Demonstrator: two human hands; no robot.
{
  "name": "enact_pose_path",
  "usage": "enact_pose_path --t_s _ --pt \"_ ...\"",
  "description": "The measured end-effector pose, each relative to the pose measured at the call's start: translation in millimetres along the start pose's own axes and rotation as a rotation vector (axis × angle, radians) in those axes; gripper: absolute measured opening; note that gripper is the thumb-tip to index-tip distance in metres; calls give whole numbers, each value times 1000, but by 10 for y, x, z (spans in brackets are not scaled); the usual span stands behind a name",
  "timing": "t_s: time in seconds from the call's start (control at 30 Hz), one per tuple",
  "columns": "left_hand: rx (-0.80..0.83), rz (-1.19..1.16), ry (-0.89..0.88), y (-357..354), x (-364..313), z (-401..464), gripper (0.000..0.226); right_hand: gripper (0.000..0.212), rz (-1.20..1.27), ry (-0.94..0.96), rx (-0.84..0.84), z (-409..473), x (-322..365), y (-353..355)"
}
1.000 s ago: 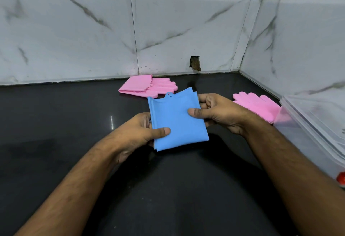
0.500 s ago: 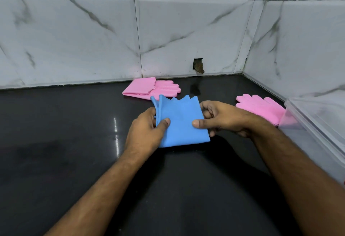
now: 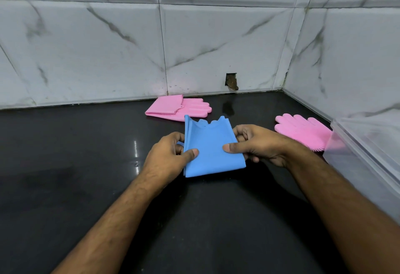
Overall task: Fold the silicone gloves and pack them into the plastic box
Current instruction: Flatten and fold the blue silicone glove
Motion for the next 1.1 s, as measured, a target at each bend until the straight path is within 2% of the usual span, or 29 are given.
enact_pose_path --t_s 0.1,0.2,0.33,0.57,0.63,0.73,0.8,0.97,1.1 --pt "2 -90 -23 -11 -6 -2 21 37 16 -2 -12 -9 -4 17" --pt "-74 -138 -48 -2 -23 4 24 33 39 31 -64 -6 40 72" --pt "-198 -55 -50 39 -9 29 27 32 66 42 -118 16 36 85" --pt "-270 12 -10 65 10 18 33 46 -36 33 -230 74 -27 116" --pt "-279 68 -32 61 -2 6 40 47 -132 18 -265 78 -37 142" --pt "-279 179 -51 67 -17 10 67 48 -456 -11 -361 52 -12 222" --pt "-269 199 -32 86 -5 36 81 47 -501 -23 -371 45 -4 225" --pt "-236 59 22 114 20 54 64 50 -326 -9 -355 39 -10 169" --pt "-219 -74 76 107 96 83 31 45 -266 -37 -400 60 -55 132"
Point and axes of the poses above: each hand's wrist, its own z-axis towards the middle knuckle, its own y-axis out of the back of the hand, x = y × z, the point moved 7 cm from there along z, towards the middle knuckle, and after that the axes turned 1 degree about y, right-handed, at the moved point
